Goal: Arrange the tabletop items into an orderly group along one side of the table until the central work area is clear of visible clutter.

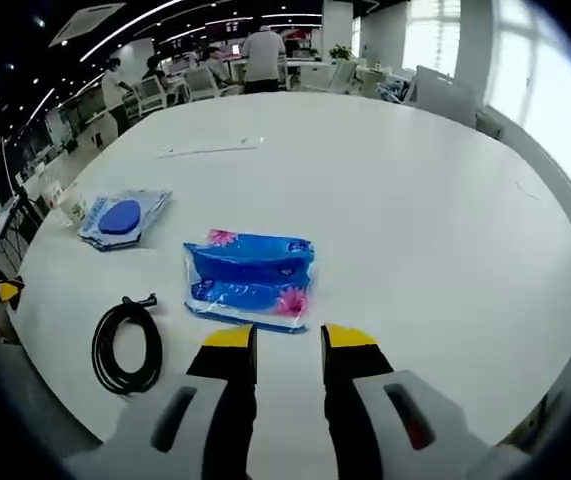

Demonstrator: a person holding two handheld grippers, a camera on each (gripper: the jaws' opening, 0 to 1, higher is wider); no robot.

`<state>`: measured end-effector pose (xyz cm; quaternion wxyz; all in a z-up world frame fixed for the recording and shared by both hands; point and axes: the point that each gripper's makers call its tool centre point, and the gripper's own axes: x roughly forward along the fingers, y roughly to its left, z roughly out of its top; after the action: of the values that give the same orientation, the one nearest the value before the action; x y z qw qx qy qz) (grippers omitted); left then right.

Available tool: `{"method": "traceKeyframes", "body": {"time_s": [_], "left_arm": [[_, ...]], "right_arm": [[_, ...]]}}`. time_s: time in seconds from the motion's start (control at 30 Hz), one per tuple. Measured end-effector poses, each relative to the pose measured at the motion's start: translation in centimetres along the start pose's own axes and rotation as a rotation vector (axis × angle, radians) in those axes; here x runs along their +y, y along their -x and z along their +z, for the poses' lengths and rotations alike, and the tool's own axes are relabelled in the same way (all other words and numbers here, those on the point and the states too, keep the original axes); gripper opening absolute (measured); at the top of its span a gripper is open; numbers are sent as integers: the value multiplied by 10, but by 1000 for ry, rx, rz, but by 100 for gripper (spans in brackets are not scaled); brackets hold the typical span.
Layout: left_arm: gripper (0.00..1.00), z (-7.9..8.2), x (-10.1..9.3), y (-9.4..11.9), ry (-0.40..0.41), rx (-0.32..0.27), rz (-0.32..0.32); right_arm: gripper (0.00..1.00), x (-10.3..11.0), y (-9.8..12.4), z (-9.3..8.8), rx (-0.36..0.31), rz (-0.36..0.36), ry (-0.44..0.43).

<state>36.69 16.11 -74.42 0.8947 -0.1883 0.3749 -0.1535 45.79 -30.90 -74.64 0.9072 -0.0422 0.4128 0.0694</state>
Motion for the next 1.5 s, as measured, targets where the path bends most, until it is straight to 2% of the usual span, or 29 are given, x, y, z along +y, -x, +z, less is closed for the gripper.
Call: {"method": "traceKeyframes", "body": {"time_s": [0.13, 0.27, 0.4, 0.63, 0.8, 1.07, 1.2, 1.5], "left_arm": [[31, -3, 2, 1, -2, 13, 11], [31, -2, 3, 1, 2, 6, 13], [31, -2, 3, 1, 6, -1, 12], [31, -3, 8, 1, 3, 1, 27], [31, -3, 12, 2, 6, 1, 41], [31, -4, 18, 1, 11, 4, 60], [31, -5, 20, 1, 14, 7, 68], [30, -7, 19, 0, 12, 15, 69]], "right_arm": [[25, 4, -4, 1, 11, 4, 13], [24, 10, -8, 10, 18, 15, 78], [24, 8, -21, 13, 57, 18, 142], [21, 4, -38, 30, 72, 32, 218], [20, 2, -53, 29, 117, 51, 273], [7, 1, -67, 26, 153, 61, 299], [3, 1, -69, 26, 153, 73, 282], [1, -1, -65, 31, 135, 77, 252]]}}
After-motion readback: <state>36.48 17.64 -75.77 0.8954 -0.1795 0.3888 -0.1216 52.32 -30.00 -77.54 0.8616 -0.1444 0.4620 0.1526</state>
